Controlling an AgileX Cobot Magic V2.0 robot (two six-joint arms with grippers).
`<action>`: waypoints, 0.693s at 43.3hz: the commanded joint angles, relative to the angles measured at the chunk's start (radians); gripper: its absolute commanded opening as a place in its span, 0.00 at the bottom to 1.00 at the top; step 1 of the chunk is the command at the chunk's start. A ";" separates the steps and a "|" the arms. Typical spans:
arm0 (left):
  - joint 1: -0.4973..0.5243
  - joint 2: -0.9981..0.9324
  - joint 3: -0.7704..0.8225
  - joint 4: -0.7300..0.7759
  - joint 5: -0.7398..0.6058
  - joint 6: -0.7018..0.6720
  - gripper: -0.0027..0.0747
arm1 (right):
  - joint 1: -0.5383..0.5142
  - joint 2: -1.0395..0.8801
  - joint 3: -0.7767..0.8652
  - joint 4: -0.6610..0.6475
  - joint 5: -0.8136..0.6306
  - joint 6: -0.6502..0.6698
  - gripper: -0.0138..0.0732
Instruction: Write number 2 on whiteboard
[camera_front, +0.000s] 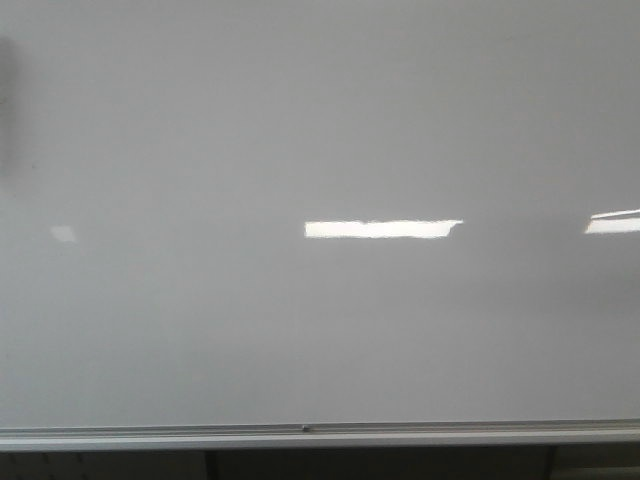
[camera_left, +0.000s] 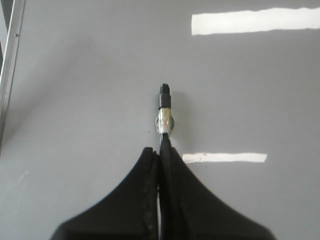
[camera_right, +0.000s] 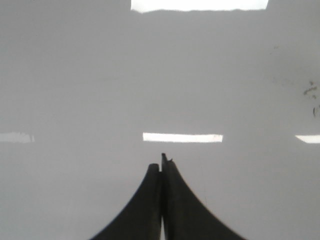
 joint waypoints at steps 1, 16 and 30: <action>0.001 -0.023 -0.134 -0.011 -0.040 -0.010 0.01 | 0.000 -0.016 -0.114 -0.002 -0.011 -0.002 0.08; 0.001 0.106 -0.494 -0.011 0.226 -0.010 0.01 | 0.000 0.096 -0.397 -0.002 0.183 -0.002 0.08; 0.001 0.342 -0.658 -0.011 0.465 -0.010 0.01 | 0.000 0.335 -0.557 -0.002 0.346 -0.002 0.08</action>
